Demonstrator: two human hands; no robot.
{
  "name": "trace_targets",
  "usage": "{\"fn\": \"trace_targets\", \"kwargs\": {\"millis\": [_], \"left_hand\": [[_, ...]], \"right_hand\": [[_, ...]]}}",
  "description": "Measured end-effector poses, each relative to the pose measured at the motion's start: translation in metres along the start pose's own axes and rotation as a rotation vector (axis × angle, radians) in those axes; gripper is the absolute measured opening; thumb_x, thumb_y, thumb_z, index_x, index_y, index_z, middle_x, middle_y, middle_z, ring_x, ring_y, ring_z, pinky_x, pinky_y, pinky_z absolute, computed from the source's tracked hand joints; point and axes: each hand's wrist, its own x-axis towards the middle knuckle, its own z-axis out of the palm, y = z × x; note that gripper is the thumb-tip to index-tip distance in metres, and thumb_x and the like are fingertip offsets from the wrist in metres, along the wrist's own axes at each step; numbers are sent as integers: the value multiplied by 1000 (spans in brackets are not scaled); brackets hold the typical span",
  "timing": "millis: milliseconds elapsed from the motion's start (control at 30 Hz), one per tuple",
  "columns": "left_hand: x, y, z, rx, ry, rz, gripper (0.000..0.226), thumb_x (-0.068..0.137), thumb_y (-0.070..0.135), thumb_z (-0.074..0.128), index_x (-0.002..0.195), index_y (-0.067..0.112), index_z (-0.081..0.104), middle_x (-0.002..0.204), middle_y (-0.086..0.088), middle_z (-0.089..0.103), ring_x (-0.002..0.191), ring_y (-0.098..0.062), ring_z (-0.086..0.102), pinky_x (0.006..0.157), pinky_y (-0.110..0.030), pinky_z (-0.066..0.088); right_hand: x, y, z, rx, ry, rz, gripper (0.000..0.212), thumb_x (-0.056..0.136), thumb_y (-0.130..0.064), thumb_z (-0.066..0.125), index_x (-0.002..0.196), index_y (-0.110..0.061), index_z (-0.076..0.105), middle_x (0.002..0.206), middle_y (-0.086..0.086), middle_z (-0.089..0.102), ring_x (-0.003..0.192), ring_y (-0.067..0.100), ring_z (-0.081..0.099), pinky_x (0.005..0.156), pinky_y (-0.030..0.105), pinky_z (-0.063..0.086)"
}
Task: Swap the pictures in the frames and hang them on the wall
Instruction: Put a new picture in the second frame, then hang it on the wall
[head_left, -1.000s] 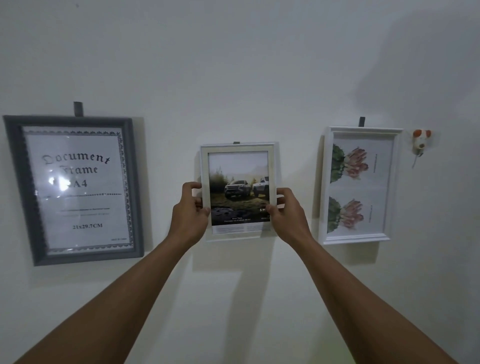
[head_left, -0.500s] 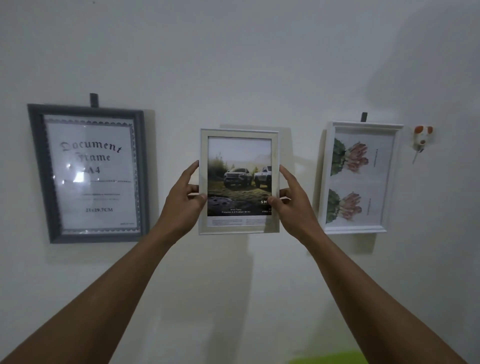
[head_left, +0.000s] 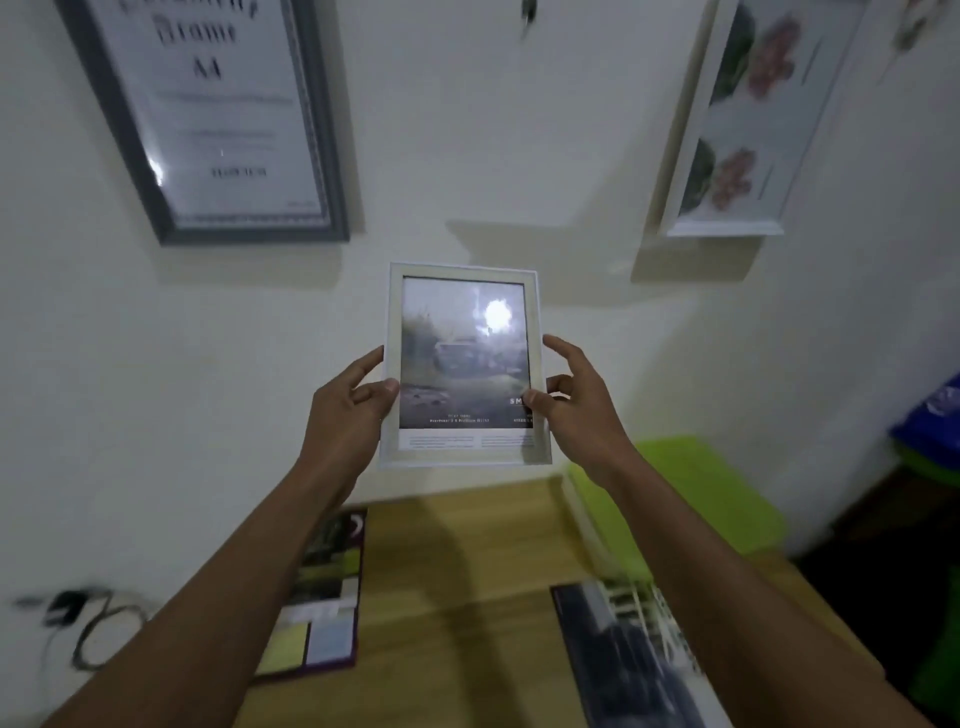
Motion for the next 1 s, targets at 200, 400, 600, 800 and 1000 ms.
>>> {"fn": "trace_targets", "kwargs": {"millis": [200,400,600,800,1000], "left_hand": [[-55,-80,-21,28,-279,-276,77,89,0,61,145,42,31,100,-7,73,86,-19,69,72,-34,57],[-80,-140,-20,19,-231,-364,81,86,-7,62,147,38,33,126,3,65,102,-15,68,87,-42,56],[-101,-157,-5,206,-209,-297,77,89,-5,59,149,35,32,119,2,63,95,-8,67,67,-20,57],[-126,-166,20,256,-222,-257,55,88,-3,62,135,19,46,93,16,71,80,3,69,63,-19,55],[-141,-169,46,228,-183,-194,62,81,2,70,135,28,53,112,15,69,100,5,64,74,-18,56]], "right_hand": [[-58,89,41,-11,-16,241,57,92,-7,64,137,-36,46,97,10,54,81,21,59,69,30,54],[-78,163,72,11,-77,376,39,94,-5,63,126,-27,56,116,11,63,102,21,63,75,35,55],[-72,183,110,-74,-232,358,30,100,-30,56,129,-24,62,140,-3,53,125,12,51,88,19,46],[-71,153,122,-15,-338,364,65,91,-49,63,148,-36,36,128,-2,53,114,14,55,93,39,54],[-73,153,114,138,-286,428,73,90,-23,69,148,-44,30,131,7,54,110,25,61,74,43,62]]}}
